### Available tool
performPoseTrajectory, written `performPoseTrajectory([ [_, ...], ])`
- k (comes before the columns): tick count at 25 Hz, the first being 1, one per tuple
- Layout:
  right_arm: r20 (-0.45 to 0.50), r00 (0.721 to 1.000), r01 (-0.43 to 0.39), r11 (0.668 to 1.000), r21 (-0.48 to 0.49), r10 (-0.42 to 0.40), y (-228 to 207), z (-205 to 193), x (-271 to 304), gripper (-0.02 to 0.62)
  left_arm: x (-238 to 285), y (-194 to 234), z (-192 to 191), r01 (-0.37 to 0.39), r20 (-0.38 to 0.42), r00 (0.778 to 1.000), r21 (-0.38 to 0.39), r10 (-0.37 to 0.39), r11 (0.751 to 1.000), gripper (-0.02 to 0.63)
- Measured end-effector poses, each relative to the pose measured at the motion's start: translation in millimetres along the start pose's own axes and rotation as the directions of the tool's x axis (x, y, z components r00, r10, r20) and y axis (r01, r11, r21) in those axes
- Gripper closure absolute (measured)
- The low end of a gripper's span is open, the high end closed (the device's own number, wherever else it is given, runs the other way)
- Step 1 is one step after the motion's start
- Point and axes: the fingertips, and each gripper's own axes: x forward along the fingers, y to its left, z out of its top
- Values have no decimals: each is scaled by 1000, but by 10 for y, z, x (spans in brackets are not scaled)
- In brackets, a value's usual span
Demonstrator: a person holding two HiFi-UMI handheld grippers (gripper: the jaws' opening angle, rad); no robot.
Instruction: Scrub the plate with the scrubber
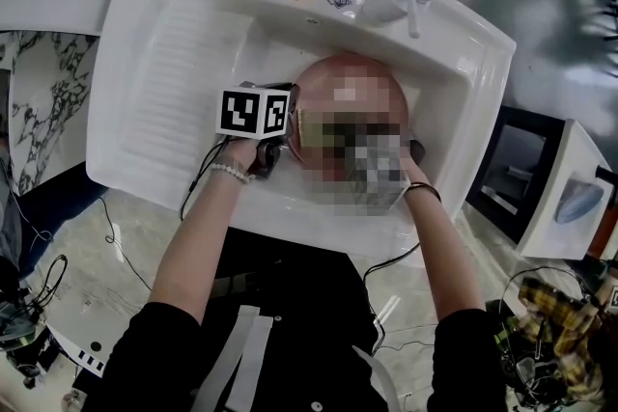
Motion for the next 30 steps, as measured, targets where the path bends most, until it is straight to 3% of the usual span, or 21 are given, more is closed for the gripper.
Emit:
performPoseTrajectory([
  [10, 46, 976, -214, 977, 18, 213, 394, 65, -130, 520, -5, -4, 5, 2, 6, 1000, 4, -2, 1000, 591],
  [15, 54, 959, -279, 959, 45, 277, 499, 73, -187, 520, -5, -6, 3, 3, 8, 1000, 5, -3, 1000, 591],
  [22, 3, 921, -388, 921, 37, 389, 643, -7, -332, 520, 0, -9, 6, 0, 10, 1000, 12, 0, 1000, 591],
  [27, -18, 912, -409, 912, 19, 410, 654, -64, -456, 520, -7, -17, 7, 2, 11, 1000, 14, -2, 1000, 592],
  [30, 24, 941, -337, 939, 73, 336, 432, -47, -505, 522, -22, -24, 16, 6, 15, 1000, 13, -6, 1000, 592],
])
